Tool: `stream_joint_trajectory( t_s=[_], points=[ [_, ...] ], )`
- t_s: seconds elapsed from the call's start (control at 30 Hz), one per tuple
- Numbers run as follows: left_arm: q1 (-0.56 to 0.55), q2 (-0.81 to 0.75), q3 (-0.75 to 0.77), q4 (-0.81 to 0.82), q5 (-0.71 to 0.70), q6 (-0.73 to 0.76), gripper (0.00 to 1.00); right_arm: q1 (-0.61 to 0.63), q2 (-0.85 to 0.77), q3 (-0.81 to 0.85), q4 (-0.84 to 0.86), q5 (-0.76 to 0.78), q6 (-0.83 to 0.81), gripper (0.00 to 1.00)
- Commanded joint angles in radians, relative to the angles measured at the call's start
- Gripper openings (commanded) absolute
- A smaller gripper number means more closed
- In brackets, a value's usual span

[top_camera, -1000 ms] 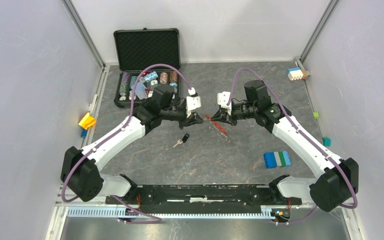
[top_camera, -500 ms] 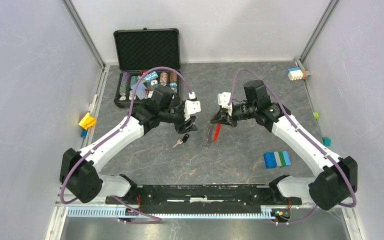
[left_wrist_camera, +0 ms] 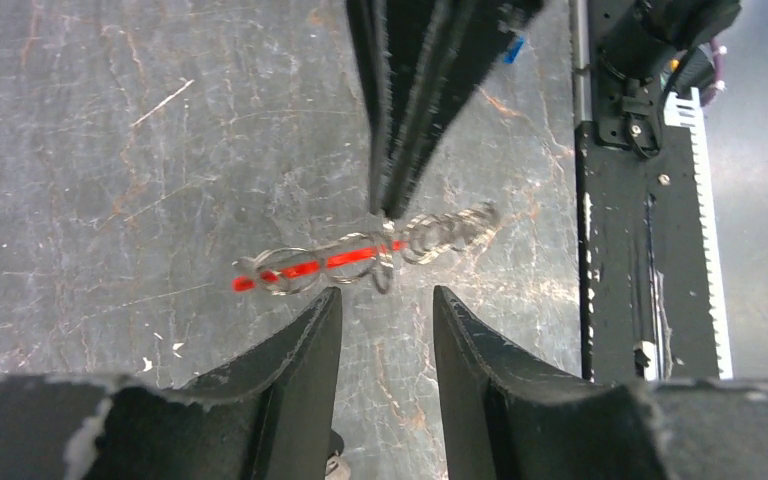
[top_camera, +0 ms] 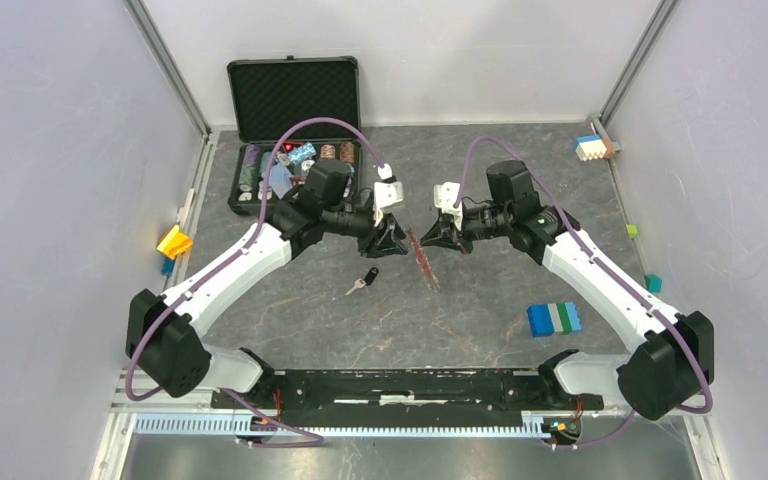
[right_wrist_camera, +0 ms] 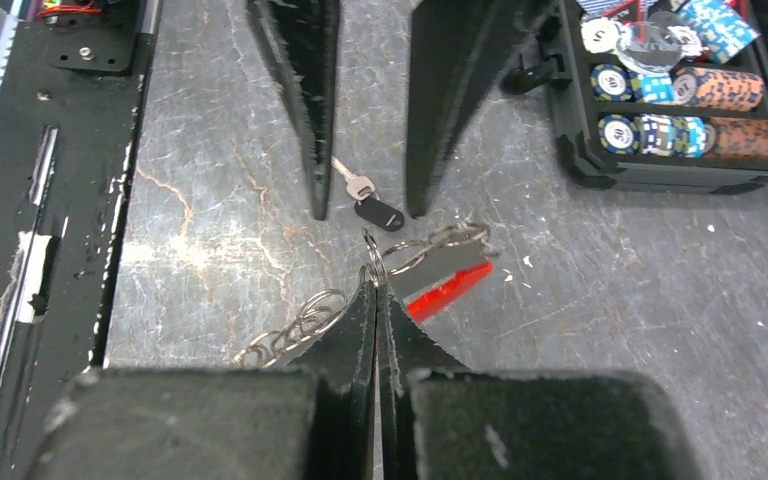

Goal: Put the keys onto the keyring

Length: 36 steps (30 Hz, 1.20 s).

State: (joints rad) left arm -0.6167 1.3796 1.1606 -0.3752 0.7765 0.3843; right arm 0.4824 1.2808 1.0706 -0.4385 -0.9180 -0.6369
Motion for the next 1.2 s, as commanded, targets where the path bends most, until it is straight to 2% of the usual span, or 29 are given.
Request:
stream_joint_trajectory(
  t_s=[0.0,0.1,0.2,0.3,0.4,0.8,1.17],
  points=[
    [0.003,-0.04,0.054,-0.143,0.086,0.142,0.45,0.0,-0.032,-0.005,0.081,0.051,0.058,0.0],
    [0.002,-0.051,0.064,-0.205,0.094,0.201,0.45,0.0,-0.029,-0.004,0.096,0.061,0.081,0.0],
    [0.002,-0.057,0.078,-0.249,0.169,0.242,0.44,0.001,-0.022,0.002,0.099,0.064,0.098,0.0],
    [0.003,-0.04,0.082,-0.249,0.277,0.265,0.45,0.001,-0.017,-0.001,0.104,0.054,0.104,0.0],
    [0.002,-0.005,0.082,-0.202,0.321,0.241,0.45,0.001,-0.019,-0.003,0.1,0.026,0.101,0.0],
    [0.003,0.123,0.129,-0.091,0.213,0.247,0.45,0.0,-0.038,-0.028,0.041,-0.085,0.025,0.0],
    [0.001,0.139,0.127,-0.024,0.234,0.159,0.45,0.0,-0.036,-0.04,0.052,-0.074,0.026,0.0]
  ],
)
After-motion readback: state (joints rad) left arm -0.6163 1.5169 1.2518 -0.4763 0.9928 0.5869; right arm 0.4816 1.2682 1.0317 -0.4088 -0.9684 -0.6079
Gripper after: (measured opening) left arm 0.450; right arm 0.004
